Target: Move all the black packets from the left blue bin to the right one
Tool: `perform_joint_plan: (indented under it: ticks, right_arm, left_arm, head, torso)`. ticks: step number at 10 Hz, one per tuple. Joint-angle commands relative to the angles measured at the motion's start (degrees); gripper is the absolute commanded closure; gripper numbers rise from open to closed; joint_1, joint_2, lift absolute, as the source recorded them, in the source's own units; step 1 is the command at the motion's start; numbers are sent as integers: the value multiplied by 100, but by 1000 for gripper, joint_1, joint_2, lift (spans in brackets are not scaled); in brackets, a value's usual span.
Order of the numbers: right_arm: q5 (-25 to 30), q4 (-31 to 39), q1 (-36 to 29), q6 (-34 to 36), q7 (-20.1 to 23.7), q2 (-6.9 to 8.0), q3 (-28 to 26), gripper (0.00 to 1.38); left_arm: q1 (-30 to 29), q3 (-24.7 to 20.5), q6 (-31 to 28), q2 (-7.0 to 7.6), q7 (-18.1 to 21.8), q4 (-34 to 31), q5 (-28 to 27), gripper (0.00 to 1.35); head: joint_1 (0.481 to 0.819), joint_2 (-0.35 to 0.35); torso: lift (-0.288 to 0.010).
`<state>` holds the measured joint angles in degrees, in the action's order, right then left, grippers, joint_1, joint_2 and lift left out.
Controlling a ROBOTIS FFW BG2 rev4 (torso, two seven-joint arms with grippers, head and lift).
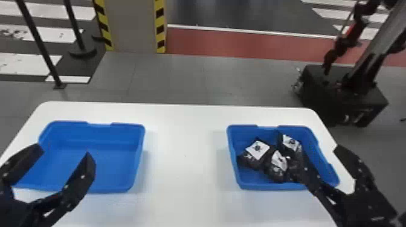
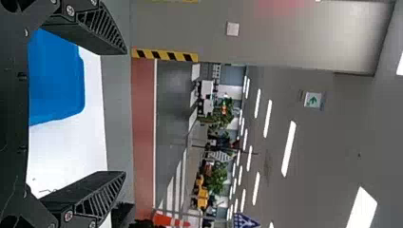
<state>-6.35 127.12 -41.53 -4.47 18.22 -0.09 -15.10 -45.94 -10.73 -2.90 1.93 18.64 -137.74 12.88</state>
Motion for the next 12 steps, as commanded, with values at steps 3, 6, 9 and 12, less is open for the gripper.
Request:
perform_joint_plan:
  ticks: [3, 6, 9, 12]
  right_arm:
    - [116, -401, -333, -481, -442, 14, 543, 343]
    - [142, -429, -487, -495, -513, 14, 657, 348]
    - [134, -302, -431, -495, -592, 14, 675, 349]
    - [2, -387, -431, -495, -644, 14, 684, 371]
  left_arm:
    - [-286, 221, 487, 9, -510, 99, -145, 133]
    - [-356, 344, 600, 9, -712, 99, -110, 133]
    - [-258, 493, 487, 123, -730, 99, -57, 133]
    - [-258, 537, 501, 167, -730, 113, 74, 133]
  head:
    - [695, -61]
    - [695, -26]
    - [695, -33]
    - [695, -55]
  torso:
    - [-110]
    - [-110]
    - [-110]
    - [-110]
